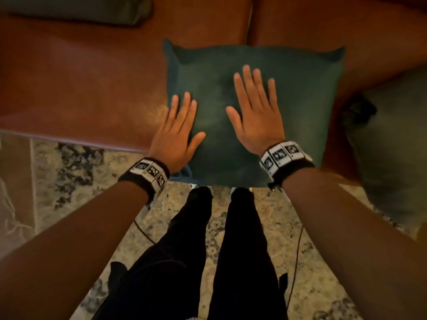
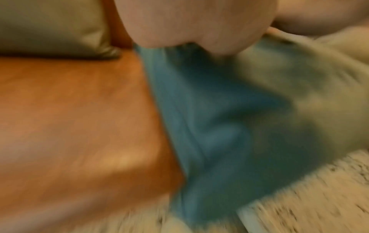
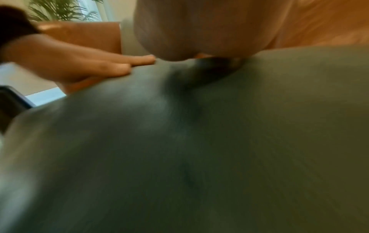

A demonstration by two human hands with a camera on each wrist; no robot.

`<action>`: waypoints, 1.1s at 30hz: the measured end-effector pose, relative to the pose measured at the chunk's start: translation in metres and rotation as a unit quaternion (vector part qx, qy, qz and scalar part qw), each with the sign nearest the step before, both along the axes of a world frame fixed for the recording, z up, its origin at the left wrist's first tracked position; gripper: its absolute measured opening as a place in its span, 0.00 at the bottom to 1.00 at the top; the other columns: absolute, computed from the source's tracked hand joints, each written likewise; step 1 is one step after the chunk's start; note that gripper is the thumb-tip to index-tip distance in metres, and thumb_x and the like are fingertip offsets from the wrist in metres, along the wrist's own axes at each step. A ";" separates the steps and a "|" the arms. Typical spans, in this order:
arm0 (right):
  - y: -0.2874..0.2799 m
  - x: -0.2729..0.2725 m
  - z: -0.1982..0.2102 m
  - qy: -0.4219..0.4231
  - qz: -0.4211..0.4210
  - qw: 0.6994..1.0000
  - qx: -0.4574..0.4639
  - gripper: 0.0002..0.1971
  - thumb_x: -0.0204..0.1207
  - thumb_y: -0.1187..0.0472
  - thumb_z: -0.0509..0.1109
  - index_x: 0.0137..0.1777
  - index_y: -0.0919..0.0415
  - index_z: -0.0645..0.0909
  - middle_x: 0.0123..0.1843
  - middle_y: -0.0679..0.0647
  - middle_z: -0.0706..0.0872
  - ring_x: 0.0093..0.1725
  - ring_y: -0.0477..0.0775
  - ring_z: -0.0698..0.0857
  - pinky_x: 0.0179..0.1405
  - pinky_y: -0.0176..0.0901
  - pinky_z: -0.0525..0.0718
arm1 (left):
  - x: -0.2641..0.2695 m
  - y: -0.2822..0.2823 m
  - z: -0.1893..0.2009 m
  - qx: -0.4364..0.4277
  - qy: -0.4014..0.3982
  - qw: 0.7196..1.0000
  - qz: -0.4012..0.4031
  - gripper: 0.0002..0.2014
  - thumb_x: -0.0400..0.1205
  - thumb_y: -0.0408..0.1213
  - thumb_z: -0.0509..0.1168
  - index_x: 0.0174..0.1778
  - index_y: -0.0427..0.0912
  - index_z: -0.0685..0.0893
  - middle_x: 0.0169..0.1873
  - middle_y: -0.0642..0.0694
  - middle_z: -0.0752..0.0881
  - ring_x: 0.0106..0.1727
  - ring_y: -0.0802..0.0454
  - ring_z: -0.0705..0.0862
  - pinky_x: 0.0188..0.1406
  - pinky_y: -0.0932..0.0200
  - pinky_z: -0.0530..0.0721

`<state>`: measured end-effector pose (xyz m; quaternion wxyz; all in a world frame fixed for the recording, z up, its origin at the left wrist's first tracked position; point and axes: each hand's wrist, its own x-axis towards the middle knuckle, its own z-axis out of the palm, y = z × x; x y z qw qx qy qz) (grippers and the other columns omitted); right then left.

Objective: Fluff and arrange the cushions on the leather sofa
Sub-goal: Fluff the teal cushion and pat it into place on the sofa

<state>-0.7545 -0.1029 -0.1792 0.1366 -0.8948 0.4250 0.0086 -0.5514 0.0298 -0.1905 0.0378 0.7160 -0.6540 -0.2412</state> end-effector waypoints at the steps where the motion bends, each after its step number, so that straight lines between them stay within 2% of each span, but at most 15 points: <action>1: -0.003 0.004 -0.005 0.015 0.005 1.000 0.005 0.34 0.93 0.41 0.47 0.93 0.58 0.52 0.94 0.58 0.52 0.93 0.61 0.51 0.91 0.66 0.46 | -0.002 0.011 -0.001 0.005 0.015 1.000 0.020 0.37 0.93 0.56 0.49 0.91 0.37 0.48 0.91 0.38 0.45 0.91 0.40 0.42 0.91 0.49 0.41; 3: -0.005 0.004 -0.016 0.035 0.017 0.999 -0.002 0.34 0.93 0.40 0.45 0.93 0.57 0.52 0.94 0.58 0.53 0.93 0.61 0.51 0.91 0.67 0.46 | -0.015 0.024 -0.001 0.005 0.041 0.996 0.079 0.37 0.93 0.55 0.49 0.90 0.33 0.49 0.90 0.34 0.47 0.91 0.36 0.44 0.91 0.43 0.48; 5: -0.006 0.005 -0.022 0.037 0.016 0.999 -0.012 0.34 0.93 0.41 0.46 0.93 0.57 0.54 0.94 0.58 0.55 0.93 0.62 0.52 0.91 0.68 0.47 | -0.039 0.018 0.007 0.003 0.047 0.992 0.119 0.38 0.92 0.55 0.51 0.90 0.32 0.49 0.90 0.32 0.47 0.91 0.34 0.44 0.91 0.39 0.49; 8: -0.009 0.004 -0.030 0.046 0.016 0.999 -0.019 0.33 0.93 0.41 0.45 0.93 0.57 0.52 0.94 0.59 0.54 0.93 0.62 0.52 0.91 0.69 0.47 | -0.075 -0.016 0.019 -0.041 0.033 0.993 0.104 0.38 0.92 0.57 0.51 0.90 0.33 0.53 0.90 0.33 0.51 0.91 0.36 0.49 0.91 0.40 0.44; 11: -0.020 -0.002 -0.039 0.034 0.027 0.999 -0.016 0.33 0.93 0.41 0.46 0.93 0.57 0.53 0.94 0.60 0.54 0.93 0.64 0.52 0.90 0.70 0.48 | -0.067 -0.018 0.000 -0.047 -0.002 0.994 0.102 0.36 0.92 0.58 0.50 0.91 0.38 0.55 0.90 0.38 0.53 0.91 0.38 0.51 0.91 0.39 0.48; 13: -0.022 -0.006 -0.042 0.027 0.034 0.999 -0.016 0.34 0.93 0.41 0.47 0.93 0.57 0.53 0.94 0.60 0.54 0.93 0.64 0.52 0.90 0.70 0.48 | -0.041 0.042 -0.026 0.035 0.016 0.983 0.181 0.39 0.90 0.63 0.47 0.92 0.42 0.52 0.91 0.42 0.50 0.92 0.39 0.49 0.90 0.41 0.51; 15: -0.022 -0.006 -0.042 0.040 0.030 0.999 -0.015 0.34 0.93 0.41 0.45 0.93 0.58 0.51 0.94 0.60 0.52 0.93 0.64 0.50 0.90 0.70 0.48 | -0.020 0.130 -0.038 0.167 0.032 0.947 0.273 0.48 0.83 0.74 0.31 0.92 0.42 0.49 0.91 0.43 0.46 0.92 0.39 0.45 0.91 0.41 0.51; 17: -0.016 0.001 -0.044 0.054 0.031 0.998 -0.016 0.35 0.93 0.42 0.43 0.93 0.60 0.48 0.94 0.61 0.50 0.93 0.64 0.49 0.90 0.70 0.47 | -0.012 0.204 -0.031 0.229 0.012 0.914 0.335 0.52 0.80 0.74 0.21 0.91 0.40 0.47 0.91 0.43 0.43 0.91 0.41 0.41 0.90 0.37 0.53; 19: -0.009 0.011 -0.046 0.072 0.027 0.997 -0.032 0.35 0.93 0.42 0.42 0.93 0.61 0.47 0.94 0.61 0.50 0.93 0.64 0.49 0.90 0.70 0.46 | -0.015 0.211 -0.021 0.196 0.032 0.905 0.375 0.48 0.84 0.71 0.27 0.91 0.38 0.49 0.91 0.41 0.45 0.91 0.44 0.43 0.89 0.36 0.55; 21: -0.001 0.017 -0.044 0.083 0.031 0.995 -0.035 0.35 0.93 0.42 0.40 0.93 0.62 0.47 0.94 0.62 0.49 0.93 0.65 0.49 0.90 0.70 0.46 | -0.026 0.161 -0.010 0.123 0.071 0.906 0.399 0.41 0.88 0.64 0.38 0.92 0.39 0.49 0.91 0.41 0.47 0.92 0.46 0.46 0.90 0.38 0.55; 23: -0.003 0.016 -0.045 0.084 0.037 0.995 -0.034 0.35 0.93 0.42 0.40 0.93 0.62 0.46 0.94 0.62 0.49 0.93 0.64 0.48 0.90 0.70 0.46 | -0.036 0.088 -0.004 0.018 0.098 0.934 0.342 0.38 0.89 0.57 0.49 0.91 0.37 0.51 0.91 0.42 0.48 0.92 0.45 0.48 0.91 0.42 0.53; 25: -0.011 0.014 -0.046 0.081 0.035 0.995 -0.040 0.35 0.93 0.41 0.40 0.93 0.60 0.47 0.94 0.61 0.49 0.93 0.63 0.49 0.90 0.70 0.47 | -0.050 0.044 -0.012 -0.046 0.080 0.971 0.222 0.37 0.91 0.55 0.52 0.91 0.35 0.54 0.90 0.42 0.49 0.92 0.42 0.47 0.91 0.43 0.51; 27: -0.019 0.011 -0.044 0.077 0.036 0.995 -0.041 0.35 0.92 0.40 0.41 0.94 0.59 0.47 0.94 0.60 0.49 0.93 0.63 0.49 0.90 0.70 0.47 | -0.064 0.059 -0.026 -0.014 0.059 0.976 0.210 0.37 0.92 0.57 0.49 0.91 0.36 0.51 0.91 0.38 0.49 0.92 0.41 0.47 0.90 0.40 0.53; 30: -0.021 0.015 -0.046 0.073 0.044 0.996 -0.030 0.35 0.92 0.40 0.41 0.94 0.58 0.46 0.94 0.59 0.48 0.93 0.62 0.48 0.90 0.70 0.46 | -0.070 0.132 -0.036 0.076 0.109 0.938 0.320 0.38 0.90 0.58 0.48 0.91 0.38 0.49 0.91 0.38 0.54 0.91 0.42 0.56 0.86 0.37 0.65; 33: -0.013 0.018 -0.050 0.091 0.038 0.994 -0.043 0.35 0.92 0.42 0.40 0.93 0.60 0.46 0.94 0.60 0.48 0.93 0.63 0.48 0.90 0.70 0.45 | -0.057 0.143 -0.023 0.061 0.123 0.913 0.385 0.38 0.90 0.60 0.45 0.91 0.39 0.52 0.91 0.40 0.55 0.91 0.45 0.57 0.87 0.39 0.63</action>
